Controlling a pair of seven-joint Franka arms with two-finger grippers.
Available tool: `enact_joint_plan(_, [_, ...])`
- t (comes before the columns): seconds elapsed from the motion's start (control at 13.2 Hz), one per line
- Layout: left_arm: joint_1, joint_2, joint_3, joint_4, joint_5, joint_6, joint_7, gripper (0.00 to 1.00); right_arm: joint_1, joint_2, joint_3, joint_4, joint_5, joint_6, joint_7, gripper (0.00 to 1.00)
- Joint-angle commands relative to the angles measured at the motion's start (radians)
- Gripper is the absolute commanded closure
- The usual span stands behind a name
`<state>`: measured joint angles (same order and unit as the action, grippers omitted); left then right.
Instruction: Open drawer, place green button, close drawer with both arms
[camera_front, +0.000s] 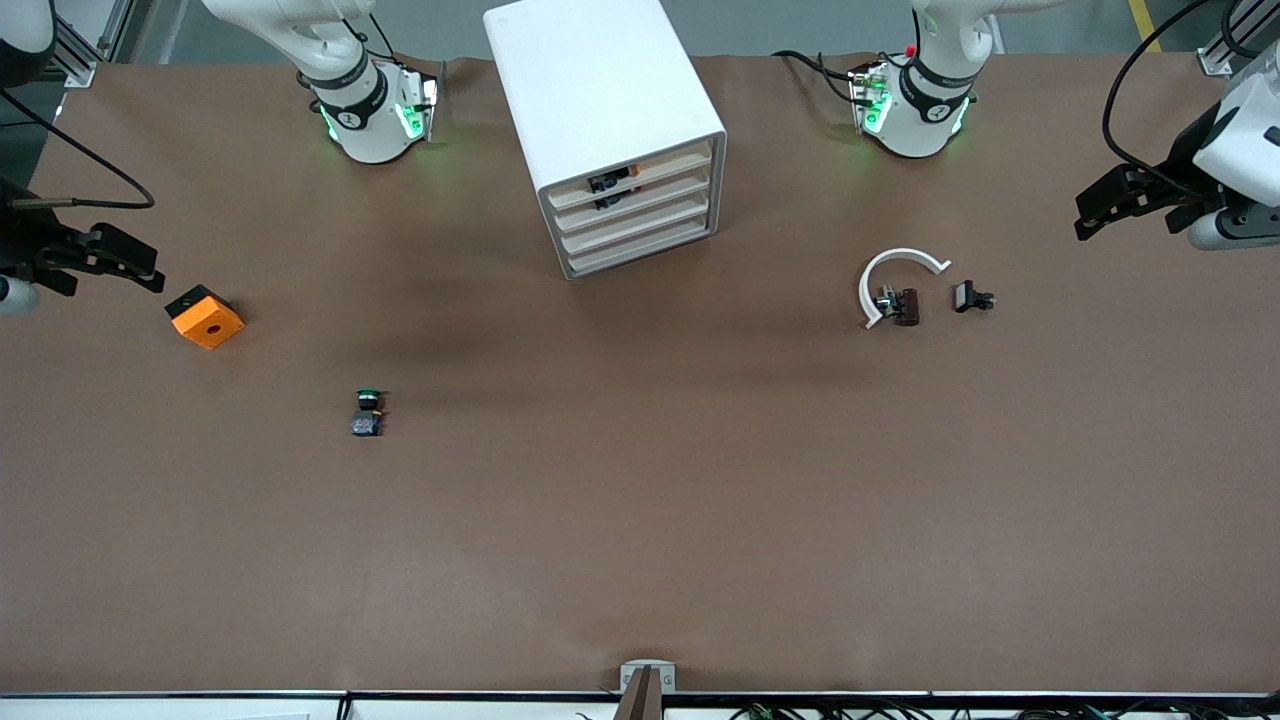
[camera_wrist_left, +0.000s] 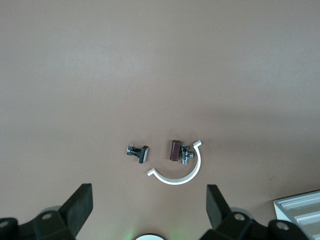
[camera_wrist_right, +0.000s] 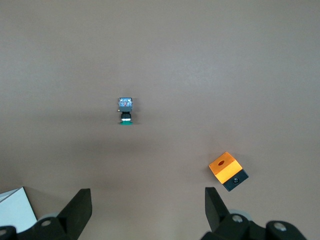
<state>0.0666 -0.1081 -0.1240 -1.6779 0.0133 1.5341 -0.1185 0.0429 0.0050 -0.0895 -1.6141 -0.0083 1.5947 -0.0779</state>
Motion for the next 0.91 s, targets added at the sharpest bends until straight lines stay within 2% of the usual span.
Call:
enact_joint_plan(0.0, [0.015,0.007,-0.005,0.026,0.001,-0.028,0.011,0.0,-0.012,0.003,0.005,0.023,-0.004,-0.016,-0.006,0.0])
enact_joint_plan(0.23, [0.016,0.016,-0.005,0.038,0.002,-0.028,0.008,0.0,-0.012,0.0,0.005,0.037,-0.004,-0.018,-0.008,0.0])
enact_joint_plan(0.53, [0.016,0.184,-0.006,0.089,-0.015,-0.025,-0.001,0.0,-0.003,0.006,0.007,0.031,-0.004,-0.018,-0.006,0.0])
enact_joint_plan(0.68, [0.007,0.252,-0.006,0.096,-0.056,-0.014,-0.032,0.0,0.027,0.065,0.01,0.031,-0.002,-0.009,-0.006,0.0])
enact_joint_plan(0.84, [-0.005,0.362,-0.019,0.116,-0.1,0.001,-0.198,0.0,0.072,0.157,0.008,0.037,-0.021,0.001,-0.008,0.0])
